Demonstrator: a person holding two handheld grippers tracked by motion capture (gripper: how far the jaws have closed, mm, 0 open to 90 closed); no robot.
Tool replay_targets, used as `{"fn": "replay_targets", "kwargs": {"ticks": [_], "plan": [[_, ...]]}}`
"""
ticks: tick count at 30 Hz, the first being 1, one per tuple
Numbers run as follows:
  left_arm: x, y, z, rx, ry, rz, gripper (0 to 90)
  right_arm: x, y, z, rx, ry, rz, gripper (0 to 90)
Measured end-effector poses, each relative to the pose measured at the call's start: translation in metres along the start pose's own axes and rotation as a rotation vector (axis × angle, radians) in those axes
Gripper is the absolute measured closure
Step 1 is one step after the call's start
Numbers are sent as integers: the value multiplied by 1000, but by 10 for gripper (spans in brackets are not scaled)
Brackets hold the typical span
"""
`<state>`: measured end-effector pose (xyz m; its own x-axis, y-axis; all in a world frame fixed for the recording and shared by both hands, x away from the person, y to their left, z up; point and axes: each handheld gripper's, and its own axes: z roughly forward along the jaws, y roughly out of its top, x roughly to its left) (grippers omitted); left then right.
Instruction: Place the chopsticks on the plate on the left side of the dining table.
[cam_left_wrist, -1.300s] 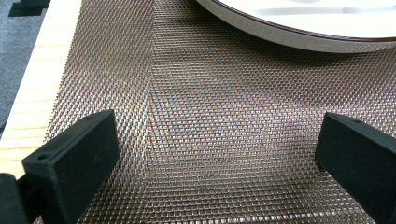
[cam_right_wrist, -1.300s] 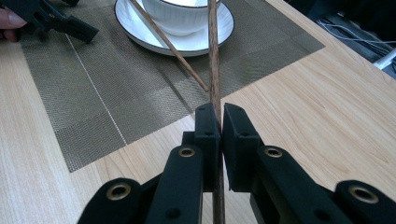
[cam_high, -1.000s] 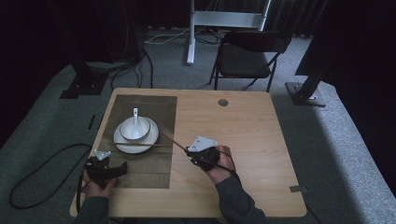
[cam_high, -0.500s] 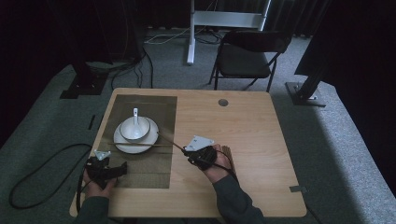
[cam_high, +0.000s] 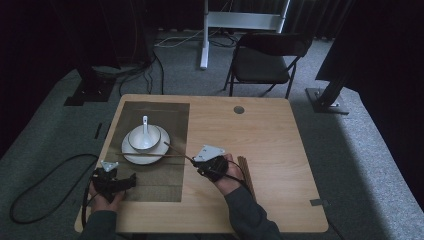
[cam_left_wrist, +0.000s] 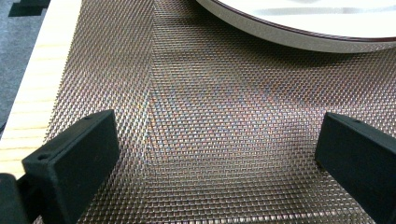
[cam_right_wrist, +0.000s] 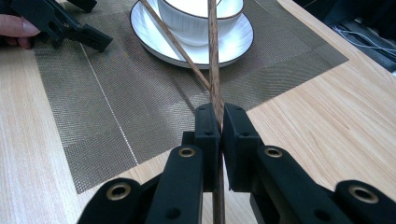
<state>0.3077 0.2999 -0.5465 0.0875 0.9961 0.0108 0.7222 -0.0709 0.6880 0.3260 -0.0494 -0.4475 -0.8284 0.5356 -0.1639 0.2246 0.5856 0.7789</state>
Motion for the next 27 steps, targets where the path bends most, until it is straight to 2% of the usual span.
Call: {"fn": "replay_targets", "kwargs": {"ticks": [27], "plan": [[0, 0, 0, 0, 0, 0, 1, 3, 8, 13, 3, 30, -21, 851]]}}
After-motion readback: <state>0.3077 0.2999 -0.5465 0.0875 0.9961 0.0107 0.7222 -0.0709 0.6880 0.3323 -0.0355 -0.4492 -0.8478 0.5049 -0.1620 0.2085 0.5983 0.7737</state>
